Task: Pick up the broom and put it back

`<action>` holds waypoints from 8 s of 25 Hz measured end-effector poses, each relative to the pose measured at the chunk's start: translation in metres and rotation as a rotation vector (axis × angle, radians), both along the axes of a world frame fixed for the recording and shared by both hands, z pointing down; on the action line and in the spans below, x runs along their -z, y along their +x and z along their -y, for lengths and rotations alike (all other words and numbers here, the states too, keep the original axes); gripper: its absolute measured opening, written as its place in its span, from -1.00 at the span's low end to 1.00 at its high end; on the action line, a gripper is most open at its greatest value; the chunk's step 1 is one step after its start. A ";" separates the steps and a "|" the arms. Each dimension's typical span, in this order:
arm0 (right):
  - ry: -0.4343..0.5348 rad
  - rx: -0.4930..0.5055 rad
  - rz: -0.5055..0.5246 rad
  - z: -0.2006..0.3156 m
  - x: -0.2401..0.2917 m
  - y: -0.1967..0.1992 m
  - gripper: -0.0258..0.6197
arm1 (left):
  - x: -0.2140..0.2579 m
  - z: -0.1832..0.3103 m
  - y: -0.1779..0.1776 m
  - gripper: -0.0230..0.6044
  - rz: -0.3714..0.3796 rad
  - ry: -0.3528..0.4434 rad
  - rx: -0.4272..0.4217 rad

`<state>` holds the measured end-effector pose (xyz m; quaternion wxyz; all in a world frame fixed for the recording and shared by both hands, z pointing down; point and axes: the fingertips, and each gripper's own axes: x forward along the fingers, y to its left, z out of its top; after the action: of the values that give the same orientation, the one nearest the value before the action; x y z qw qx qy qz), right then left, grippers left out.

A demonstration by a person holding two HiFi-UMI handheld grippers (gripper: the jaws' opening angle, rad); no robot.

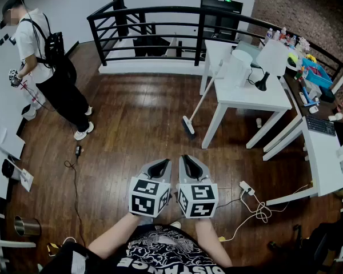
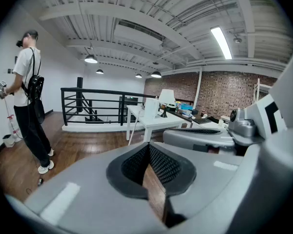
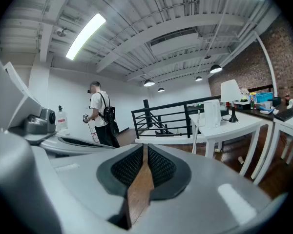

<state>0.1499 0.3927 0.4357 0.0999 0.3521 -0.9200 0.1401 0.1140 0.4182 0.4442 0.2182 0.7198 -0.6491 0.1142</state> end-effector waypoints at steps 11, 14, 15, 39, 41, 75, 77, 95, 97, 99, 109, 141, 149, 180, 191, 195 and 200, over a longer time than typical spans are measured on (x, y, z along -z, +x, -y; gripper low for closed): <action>0.000 0.014 -0.033 0.047 -0.013 -0.035 -0.86 | -0.010 0.056 -0.035 -0.91 -0.037 0.024 0.021; 0.000 0.010 -0.044 0.069 -0.017 -0.056 -0.86 | -0.013 0.080 -0.055 -0.91 -0.044 0.029 0.015; -0.002 0.008 -0.047 0.077 -0.018 -0.064 -0.86 | -0.014 0.088 -0.063 -0.91 -0.046 0.027 0.012; 0.001 -0.048 -0.121 0.221 -0.013 -0.237 -0.83 | -0.011 0.238 -0.249 -0.91 -0.104 0.014 -0.011; -0.003 -0.056 -0.113 0.227 -0.014 -0.240 -0.83 | -0.012 0.242 -0.251 -0.91 -0.103 0.013 -0.019; 0.011 -0.051 -0.001 0.488 0.004 -0.238 -0.82 | 0.000 0.492 -0.238 -0.91 -0.034 0.032 -0.020; 0.015 -0.054 0.005 0.504 0.006 -0.234 -0.82 | 0.002 0.508 -0.233 -0.91 -0.033 0.036 -0.025; -0.006 -0.169 -0.016 0.577 -0.013 -0.193 -0.82 | -0.014 0.587 -0.197 -0.91 -0.038 0.010 -0.131; -0.011 -0.187 -0.021 0.585 -0.016 -0.192 -0.82 | -0.017 0.596 -0.196 -0.91 -0.044 0.003 -0.148; -0.016 -0.208 -0.030 0.592 -0.021 -0.190 -0.82 | -0.021 0.605 -0.194 -0.91 -0.059 -0.005 -0.168; -0.053 -0.327 -0.059 0.628 -0.042 -0.179 -0.82 | -0.037 0.649 -0.182 -0.91 -0.089 -0.043 -0.286; -0.141 -0.858 -0.058 0.677 -0.088 -0.055 -0.73 | -0.073 0.719 -0.078 -0.91 -0.048 -0.116 -0.732; -0.203 -0.907 -0.063 0.690 -0.121 -0.040 -0.51 | -0.077 0.723 -0.094 -0.91 -0.029 -0.116 -0.723; -0.211 -0.723 -0.079 0.698 -0.133 -0.085 -0.62 | -0.071 0.708 -0.148 -0.91 -0.025 -0.093 -0.528; -0.129 -0.599 -0.113 0.686 -0.103 -0.115 -0.62 | -0.064 0.693 -0.174 -0.91 -0.042 -0.072 -0.417; -0.082 -0.566 -0.107 0.687 -0.078 -0.123 -0.62 | -0.056 0.691 -0.183 -0.91 -0.044 -0.051 -0.380; -0.015 -0.525 -0.079 0.688 -0.042 -0.135 -0.62 | -0.052 0.688 -0.194 -0.91 -0.045 -0.037 -0.344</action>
<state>0.0150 -0.2953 0.4778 0.0987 0.5833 -0.7913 0.1543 -0.0796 -0.2699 0.4962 0.2230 0.8186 -0.5090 0.1455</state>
